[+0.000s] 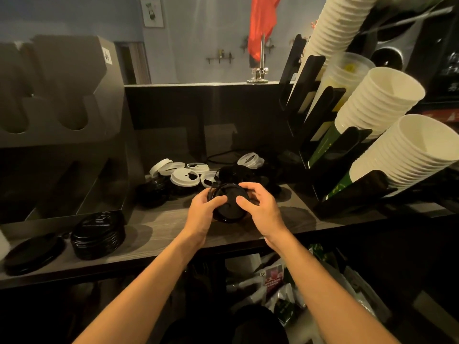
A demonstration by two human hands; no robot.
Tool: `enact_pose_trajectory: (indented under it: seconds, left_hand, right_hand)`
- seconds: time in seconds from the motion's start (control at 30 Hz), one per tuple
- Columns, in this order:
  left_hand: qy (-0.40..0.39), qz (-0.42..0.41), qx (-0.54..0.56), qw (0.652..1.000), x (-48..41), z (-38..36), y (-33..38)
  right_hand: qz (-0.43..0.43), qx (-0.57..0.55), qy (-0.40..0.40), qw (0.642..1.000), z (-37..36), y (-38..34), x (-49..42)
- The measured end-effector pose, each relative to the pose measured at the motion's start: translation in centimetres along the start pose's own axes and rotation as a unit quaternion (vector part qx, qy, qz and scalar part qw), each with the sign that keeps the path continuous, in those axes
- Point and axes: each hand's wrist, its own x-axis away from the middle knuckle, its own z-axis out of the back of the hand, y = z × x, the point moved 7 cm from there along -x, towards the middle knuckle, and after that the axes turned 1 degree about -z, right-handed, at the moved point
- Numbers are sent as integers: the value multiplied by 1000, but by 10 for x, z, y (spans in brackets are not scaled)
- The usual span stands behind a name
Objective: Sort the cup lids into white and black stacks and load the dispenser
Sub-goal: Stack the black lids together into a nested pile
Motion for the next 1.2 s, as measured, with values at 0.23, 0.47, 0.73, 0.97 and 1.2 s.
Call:
enact_pose_trajectory:
  seconds: [0.23,0.47,0.73,0.97,1.2]
  left_hand:
    - [29,28,19,999,-10,7,0]
    - [142,-28,-13,989,-44,34,34]
    - [191,-63,-64,977,-71,46,35]
    - [179,-47,-66,981,-80,49,16]
    - [169,-4,-54,984,-87,49,11]
  right_hand:
    - [44,125,9,991,2,-13,-15]
    - [89,349,-31,932,7,-46,-80]
    - [21,567,-289,771,-35,-22,-133]
    - [63,553,-246,793,-36,2,-143]
    - [91,368,-106,919,-11,-14,-150]
